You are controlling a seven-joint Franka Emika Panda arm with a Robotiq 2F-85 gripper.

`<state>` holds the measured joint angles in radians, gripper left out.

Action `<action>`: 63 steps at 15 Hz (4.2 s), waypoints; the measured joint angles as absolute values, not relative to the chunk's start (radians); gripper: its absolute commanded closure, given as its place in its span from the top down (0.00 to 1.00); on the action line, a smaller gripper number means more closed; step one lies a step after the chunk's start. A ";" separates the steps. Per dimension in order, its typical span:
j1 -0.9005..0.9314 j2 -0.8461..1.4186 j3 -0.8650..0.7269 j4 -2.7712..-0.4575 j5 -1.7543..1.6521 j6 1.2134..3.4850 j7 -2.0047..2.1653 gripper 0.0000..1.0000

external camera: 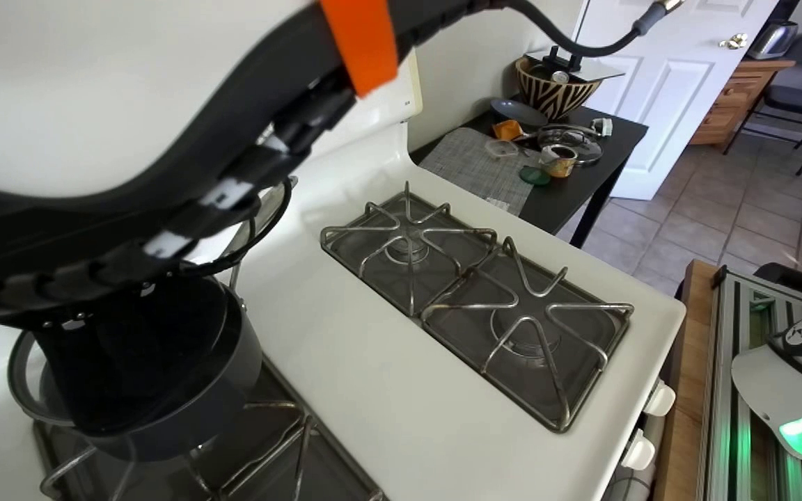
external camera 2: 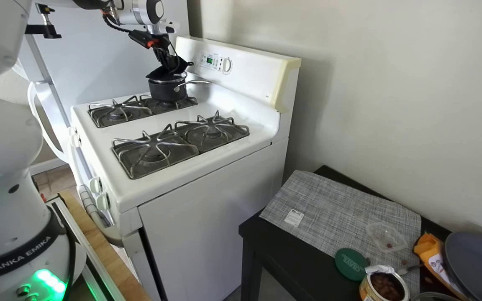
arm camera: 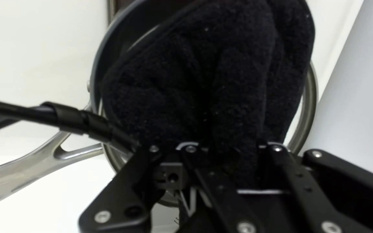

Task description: Put the pot holder over the lid then put the lid on the pot

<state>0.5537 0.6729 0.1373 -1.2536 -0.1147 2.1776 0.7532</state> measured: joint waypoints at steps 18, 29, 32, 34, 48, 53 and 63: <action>0.547 0.676 0.139 -1.254 -0.087 2.176 0.767 0.04; 0.548 0.669 0.139 -1.260 -0.087 2.156 0.767 0.04; 0.548 0.667 0.139 -1.264 -0.087 2.156 0.767 0.04; 0.548 0.666 0.139 -1.265 -0.087 2.156 0.767 0.04; 0.551 0.649 0.140 -1.303 -0.085 2.154 0.800 0.40; 0.550 0.646 0.140 -1.307 -0.084 2.154 0.802 0.74; 0.550 0.630 0.140 -1.311 -0.084 2.153 0.802 1.00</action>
